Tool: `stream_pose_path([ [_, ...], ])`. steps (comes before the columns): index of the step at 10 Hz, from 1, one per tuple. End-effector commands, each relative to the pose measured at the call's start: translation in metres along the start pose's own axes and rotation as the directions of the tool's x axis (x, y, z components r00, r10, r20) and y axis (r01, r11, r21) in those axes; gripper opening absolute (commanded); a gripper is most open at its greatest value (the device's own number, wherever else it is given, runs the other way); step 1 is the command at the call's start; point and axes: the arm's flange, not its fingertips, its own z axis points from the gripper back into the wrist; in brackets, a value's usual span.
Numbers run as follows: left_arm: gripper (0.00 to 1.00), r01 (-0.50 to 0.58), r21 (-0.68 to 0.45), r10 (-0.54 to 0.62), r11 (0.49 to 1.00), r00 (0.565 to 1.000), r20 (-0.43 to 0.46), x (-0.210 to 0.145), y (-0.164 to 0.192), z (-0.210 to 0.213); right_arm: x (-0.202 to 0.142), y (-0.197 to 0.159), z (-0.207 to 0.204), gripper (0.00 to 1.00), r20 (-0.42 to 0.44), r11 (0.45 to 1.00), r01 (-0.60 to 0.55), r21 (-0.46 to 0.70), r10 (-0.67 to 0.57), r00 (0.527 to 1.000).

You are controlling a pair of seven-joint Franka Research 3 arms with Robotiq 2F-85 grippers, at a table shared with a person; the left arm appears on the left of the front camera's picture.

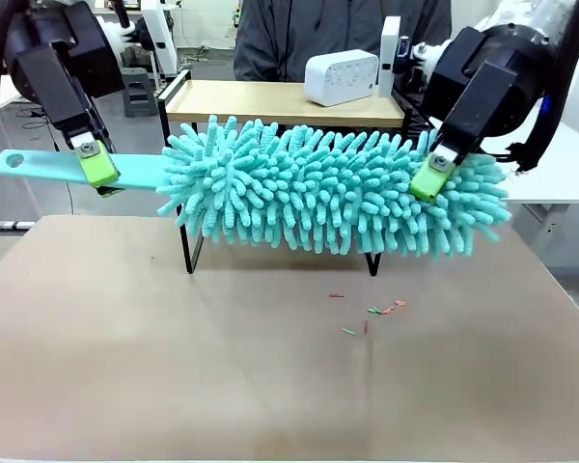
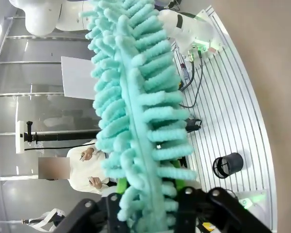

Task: Clean the shelf.
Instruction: Hand the Duster back to the human.

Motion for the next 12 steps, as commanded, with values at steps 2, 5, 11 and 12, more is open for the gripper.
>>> stream_pose_path([
  [2, 0.12, 0.013, 0.0, -0.013, 1.0, 1.0, 0.013, -0.001, -0.001, 0.003, 0.003, 0.002, 0.001, 0.0, -0.028, 1.0, -0.013, -0.028, 0.012, 1.0],
  [5, 0.12, 0.023, 0.009, -0.023, 1.0, 1.0, 0.016, -0.001, -0.003, 0.003, 0.003, 0.003, 0.0, 0.0, -0.032, 0.999, -0.014, -0.035, 0.013, 0.999],
  [11, 0.92, 0.024, 0.112, -0.087, 0.993, 0.799, 0.595, -0.087, -0.033, 0.083, -0.048, 0.018, 0.04, 0.0, 0.135, 0.997, -0.044, -0.057, 0.051, 0.989],
  [12, 1.0, -0.045, 0.127, -0.082, 0.991, 0.548, 0.832, -0.128, -0.032, 0.113, -0.076, 0.031, 0.058, 0.0, 0.214, 0.996, -0.054, -0.077, 0.069, 0.974],
])
